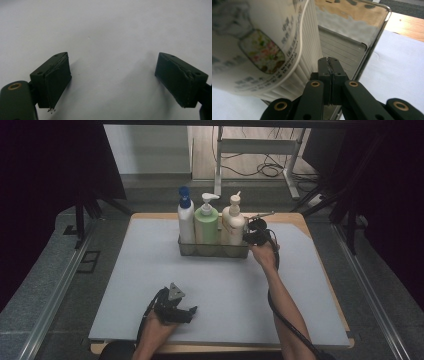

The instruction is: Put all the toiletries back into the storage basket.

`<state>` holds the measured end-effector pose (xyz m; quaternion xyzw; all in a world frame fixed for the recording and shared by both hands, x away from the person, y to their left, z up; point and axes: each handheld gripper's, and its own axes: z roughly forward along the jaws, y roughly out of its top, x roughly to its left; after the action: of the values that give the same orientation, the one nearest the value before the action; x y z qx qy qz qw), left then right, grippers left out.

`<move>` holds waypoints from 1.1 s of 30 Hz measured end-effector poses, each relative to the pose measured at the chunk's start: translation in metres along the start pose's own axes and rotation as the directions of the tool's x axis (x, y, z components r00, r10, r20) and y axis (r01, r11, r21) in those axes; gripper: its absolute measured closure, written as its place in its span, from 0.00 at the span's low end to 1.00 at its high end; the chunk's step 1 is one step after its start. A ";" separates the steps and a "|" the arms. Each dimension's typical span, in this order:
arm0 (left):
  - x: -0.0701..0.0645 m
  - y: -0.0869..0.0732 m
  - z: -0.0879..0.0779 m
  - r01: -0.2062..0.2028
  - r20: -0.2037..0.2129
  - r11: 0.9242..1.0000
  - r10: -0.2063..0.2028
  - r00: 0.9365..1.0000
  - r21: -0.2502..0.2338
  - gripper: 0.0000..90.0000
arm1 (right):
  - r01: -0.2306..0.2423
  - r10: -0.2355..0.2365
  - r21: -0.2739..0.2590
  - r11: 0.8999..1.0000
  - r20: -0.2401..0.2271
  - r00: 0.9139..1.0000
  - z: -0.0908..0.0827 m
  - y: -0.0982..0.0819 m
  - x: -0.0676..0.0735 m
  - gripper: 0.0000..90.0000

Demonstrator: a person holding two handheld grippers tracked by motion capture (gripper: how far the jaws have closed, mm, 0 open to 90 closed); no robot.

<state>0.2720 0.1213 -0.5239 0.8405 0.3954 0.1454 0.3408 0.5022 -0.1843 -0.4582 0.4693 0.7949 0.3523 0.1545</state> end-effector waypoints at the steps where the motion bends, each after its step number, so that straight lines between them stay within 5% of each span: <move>1: 0.000 0.000 0.000 0.000 0.000 1.000 0.000 1.000 0.000 0.14 | 0.002 -0.002 0.000 1.000 -0.003 1.000 0.001 0.000 0.001 0.98; 21: 0.000 0.000 0.000 0.000 0.000 1.000 0.000 1.000 0.000 0.14 | 0.045 -0.044 0.009 0.999 -0.042 0.998 0.012 0.002 0.023 0.97; 33: 0.000 0.000 0.000 -0.001 -0.001 1.000 0.001 1.000 0.001 0.14 | 0.063 -0.063 0.003 0.998 -0.047 0.997 0.004 0.002 0.029 0.99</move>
<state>0.2721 0.1214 -0.5239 0.8408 0.3952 0.1458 0.3400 0.4909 -0.1568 -0.4569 0.4361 0.8135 0.3561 0.1458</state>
